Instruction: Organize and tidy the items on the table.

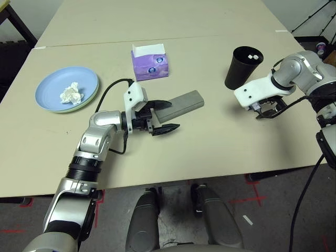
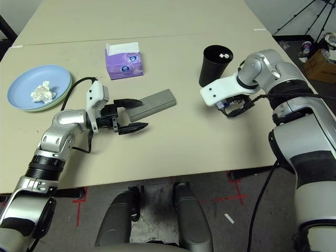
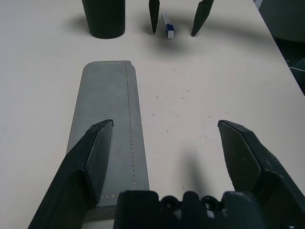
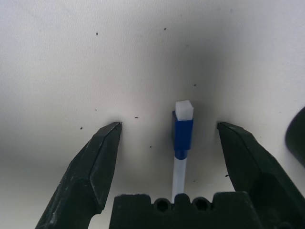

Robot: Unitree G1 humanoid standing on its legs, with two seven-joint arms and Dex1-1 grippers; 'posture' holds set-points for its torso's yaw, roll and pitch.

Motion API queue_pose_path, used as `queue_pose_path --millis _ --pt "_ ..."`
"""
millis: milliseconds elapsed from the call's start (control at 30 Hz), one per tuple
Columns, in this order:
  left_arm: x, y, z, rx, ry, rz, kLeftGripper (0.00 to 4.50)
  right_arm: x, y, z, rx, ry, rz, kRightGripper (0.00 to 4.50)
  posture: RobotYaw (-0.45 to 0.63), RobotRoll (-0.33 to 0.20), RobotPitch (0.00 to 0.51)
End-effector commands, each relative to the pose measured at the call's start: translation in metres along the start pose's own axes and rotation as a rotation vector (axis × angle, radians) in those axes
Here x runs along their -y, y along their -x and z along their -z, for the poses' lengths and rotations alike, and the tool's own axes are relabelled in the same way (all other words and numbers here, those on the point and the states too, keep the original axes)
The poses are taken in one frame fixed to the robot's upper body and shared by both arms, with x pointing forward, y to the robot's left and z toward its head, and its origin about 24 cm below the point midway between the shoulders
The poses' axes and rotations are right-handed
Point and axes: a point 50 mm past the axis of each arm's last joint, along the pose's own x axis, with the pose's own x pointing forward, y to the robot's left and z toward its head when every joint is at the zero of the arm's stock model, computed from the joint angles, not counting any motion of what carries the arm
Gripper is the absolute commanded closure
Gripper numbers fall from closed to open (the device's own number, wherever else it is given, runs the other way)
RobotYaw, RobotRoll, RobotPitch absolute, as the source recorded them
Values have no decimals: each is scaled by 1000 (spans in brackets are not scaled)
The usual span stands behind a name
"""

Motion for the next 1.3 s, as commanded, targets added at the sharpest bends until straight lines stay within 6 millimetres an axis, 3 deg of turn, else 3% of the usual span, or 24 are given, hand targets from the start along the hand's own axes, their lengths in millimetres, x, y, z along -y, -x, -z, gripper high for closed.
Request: queue_pose_path --millis 33,300,633,1133,1233,1300 --pt "3 1 0 2 4 5 0 -1 -2 1 -10 0 -9 1289 -38 0 247" --pt "3 2 0 3 0 2 0 1 -3 -2 -1 12 1 4165 -36 0 245" --pt "1 0 -1 5 -6 1 0 9 12 -8 108 -34 33 4173 -46 0 231" --pt "-6 -4 -6 10 -21 9 0 20 66 -30 800 -395 141 4173 -70 0 198" --pt "-4 -5 -6 13 -24 13 0 18 74 -33 1104 -516 226 4173 -73 0 194" --pt "-5 -5 -6 13 -25 13 0 17 75 -34 1200 -556 275 4173 -76 0 191"
